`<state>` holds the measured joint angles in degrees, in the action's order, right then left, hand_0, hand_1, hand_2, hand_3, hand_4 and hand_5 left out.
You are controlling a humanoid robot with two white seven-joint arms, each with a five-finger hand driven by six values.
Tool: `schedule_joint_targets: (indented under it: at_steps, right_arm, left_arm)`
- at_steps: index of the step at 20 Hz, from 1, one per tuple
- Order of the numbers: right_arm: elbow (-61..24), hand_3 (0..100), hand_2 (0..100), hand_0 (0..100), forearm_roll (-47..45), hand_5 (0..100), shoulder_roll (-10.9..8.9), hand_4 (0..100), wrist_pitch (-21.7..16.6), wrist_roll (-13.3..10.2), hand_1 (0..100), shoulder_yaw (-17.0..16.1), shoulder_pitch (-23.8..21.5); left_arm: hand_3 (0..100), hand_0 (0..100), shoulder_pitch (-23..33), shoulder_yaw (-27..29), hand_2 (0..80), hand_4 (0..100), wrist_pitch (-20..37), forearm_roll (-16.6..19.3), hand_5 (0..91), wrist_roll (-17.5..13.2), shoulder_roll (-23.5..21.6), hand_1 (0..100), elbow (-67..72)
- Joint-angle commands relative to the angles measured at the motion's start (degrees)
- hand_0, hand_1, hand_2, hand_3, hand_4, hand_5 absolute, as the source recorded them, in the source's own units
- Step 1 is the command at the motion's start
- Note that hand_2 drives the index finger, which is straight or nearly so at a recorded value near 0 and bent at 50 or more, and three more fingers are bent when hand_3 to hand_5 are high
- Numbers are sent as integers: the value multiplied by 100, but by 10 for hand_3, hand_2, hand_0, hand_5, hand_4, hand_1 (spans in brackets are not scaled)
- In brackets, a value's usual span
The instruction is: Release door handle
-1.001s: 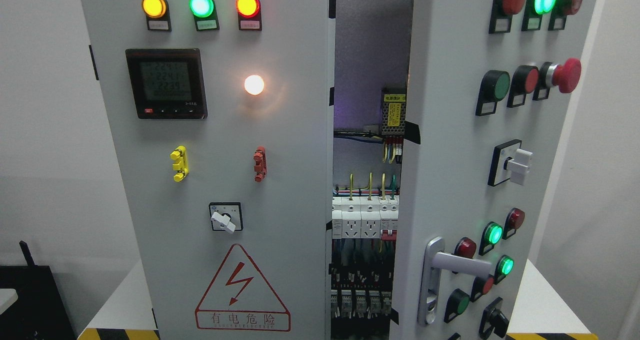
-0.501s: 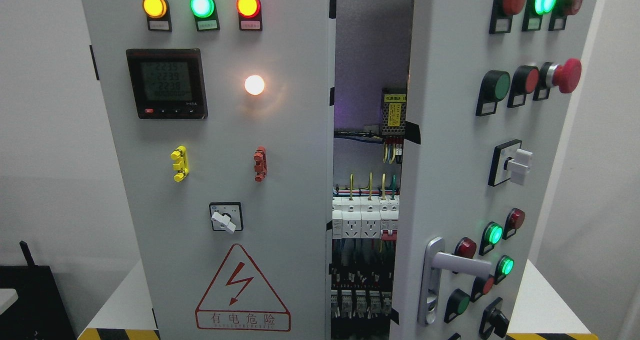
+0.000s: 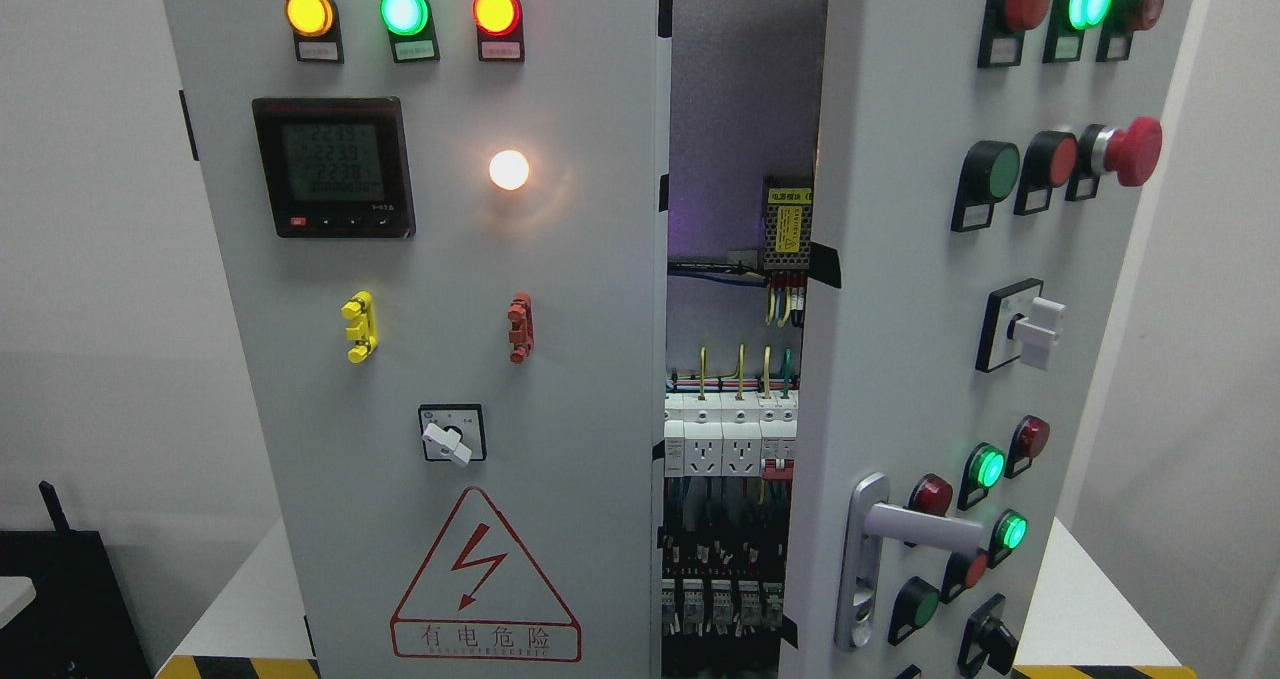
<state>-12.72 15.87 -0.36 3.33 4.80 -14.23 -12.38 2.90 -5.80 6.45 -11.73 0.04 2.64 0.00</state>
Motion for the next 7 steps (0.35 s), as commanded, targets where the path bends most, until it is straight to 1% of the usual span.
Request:
schedule_joint_targets:
  at_steps: [1, 7]
  right_arm:
    - [419, 0, 0, 406, -154, 0, 273, 0, 28, 100, 120, 131, 68]
    - [420, 0, 0, 400, -163, 0, 229, 0, 19, 109, 119, 96, 86]
  left_arm:
    - [0, 120, 0, 0, 0, 0, -3, -4, 0, 5, 0, 389, -176]
    - [0, 120, 0, 0, 0, 0, -3, -4, 0, 5, 0, 389, -176]
